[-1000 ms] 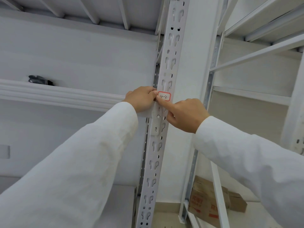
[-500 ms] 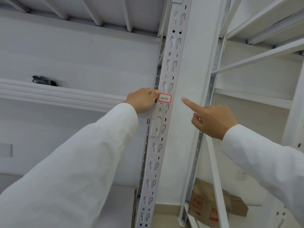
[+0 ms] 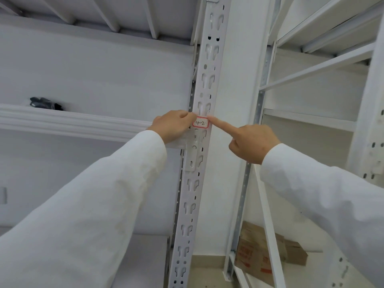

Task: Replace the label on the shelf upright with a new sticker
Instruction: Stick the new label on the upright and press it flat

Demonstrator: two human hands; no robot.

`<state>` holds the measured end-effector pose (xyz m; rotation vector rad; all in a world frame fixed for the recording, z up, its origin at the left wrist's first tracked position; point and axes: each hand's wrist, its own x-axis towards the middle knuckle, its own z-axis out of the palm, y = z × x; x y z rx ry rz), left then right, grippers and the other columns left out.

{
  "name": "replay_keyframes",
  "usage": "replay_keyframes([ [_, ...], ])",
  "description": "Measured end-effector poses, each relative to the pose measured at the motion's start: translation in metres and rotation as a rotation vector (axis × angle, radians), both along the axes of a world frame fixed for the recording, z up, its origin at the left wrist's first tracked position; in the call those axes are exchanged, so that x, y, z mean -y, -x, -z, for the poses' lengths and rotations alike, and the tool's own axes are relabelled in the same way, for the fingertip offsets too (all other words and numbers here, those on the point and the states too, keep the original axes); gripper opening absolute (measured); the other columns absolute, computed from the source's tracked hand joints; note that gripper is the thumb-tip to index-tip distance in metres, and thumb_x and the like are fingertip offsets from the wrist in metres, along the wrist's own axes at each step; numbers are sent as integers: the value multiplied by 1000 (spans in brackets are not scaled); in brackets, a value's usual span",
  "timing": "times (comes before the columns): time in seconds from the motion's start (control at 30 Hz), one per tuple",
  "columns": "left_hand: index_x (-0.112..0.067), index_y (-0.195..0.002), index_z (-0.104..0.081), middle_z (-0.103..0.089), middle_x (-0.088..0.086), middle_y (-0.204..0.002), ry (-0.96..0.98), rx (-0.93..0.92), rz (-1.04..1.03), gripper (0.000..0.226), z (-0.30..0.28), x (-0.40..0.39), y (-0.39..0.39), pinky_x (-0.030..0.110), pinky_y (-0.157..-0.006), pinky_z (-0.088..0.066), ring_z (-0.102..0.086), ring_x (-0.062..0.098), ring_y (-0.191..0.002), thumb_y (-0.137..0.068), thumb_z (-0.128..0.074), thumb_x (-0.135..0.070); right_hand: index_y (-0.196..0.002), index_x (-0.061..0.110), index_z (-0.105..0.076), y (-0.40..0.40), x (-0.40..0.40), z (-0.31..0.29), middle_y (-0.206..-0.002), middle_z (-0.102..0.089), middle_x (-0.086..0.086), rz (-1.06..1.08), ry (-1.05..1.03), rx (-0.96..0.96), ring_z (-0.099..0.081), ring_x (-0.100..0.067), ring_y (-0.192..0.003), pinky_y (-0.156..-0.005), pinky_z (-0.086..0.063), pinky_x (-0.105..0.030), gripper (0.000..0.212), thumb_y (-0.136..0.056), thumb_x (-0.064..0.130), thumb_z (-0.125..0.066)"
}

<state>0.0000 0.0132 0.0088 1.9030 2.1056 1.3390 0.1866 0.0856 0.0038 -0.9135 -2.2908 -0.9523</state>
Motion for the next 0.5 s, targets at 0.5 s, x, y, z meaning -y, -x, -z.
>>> replay_keyframes([
  [0.5, -19, -101, -64, -66, 5, -116, -25, 78, 15, 38, -4, -14, 5, 45, -108, -37, -58, 27, -115, -88, -51, -52, -140, 53, 9, 16, 1, -1, -51, -41, -2, -22, 36, -38, -38, -19, -43, -49, -33, -27, 79, -85, 15, -35],
])
